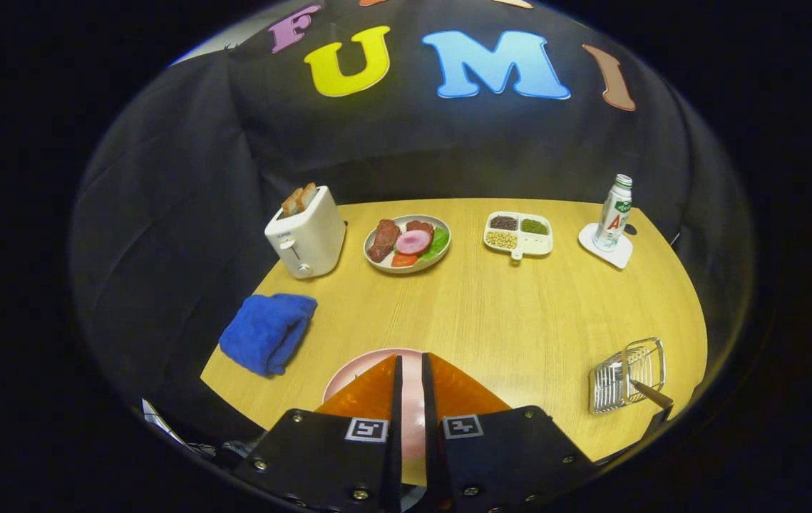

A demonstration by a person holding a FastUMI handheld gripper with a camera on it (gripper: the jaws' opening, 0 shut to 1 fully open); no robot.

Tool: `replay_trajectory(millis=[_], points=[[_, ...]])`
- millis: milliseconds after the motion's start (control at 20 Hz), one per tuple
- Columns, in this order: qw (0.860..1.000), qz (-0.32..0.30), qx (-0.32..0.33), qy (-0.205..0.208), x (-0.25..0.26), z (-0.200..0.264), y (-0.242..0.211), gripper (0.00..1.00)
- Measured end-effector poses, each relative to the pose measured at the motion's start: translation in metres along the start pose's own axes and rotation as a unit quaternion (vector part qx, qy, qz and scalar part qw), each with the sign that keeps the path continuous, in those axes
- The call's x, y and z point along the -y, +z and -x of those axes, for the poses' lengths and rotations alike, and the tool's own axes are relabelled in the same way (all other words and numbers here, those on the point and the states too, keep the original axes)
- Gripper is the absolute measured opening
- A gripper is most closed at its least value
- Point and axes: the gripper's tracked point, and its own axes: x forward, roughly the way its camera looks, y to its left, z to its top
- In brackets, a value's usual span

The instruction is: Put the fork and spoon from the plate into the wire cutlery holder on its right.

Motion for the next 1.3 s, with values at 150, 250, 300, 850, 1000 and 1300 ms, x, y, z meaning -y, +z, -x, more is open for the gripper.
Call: replay_trajectory(millis=[150, 250, 300, 850, 1000, 1300], points=[[0.999, 0.014, -0.035, 0.019, -0.022, -0.018, -0.021, 0.14], [0.998, 0.024, -0.057, 0.027, -0.032, -0.03, -0.036, 0.15], [0.997, 0.03, -0.068, 0.031, -0.037, -0.036, -0.044, 0.15], [0.98, 0.026, -0.191, 0.04, -0.058, -0.08, -0.13, 0.23], [0.978, 0.022, -0.207, 0.035, -0.057, -0.083, -0.14, 0.23], [0.968, 0.008, -0.248, 0.043, -0.062, -0.081, -0.165, 0.23]])
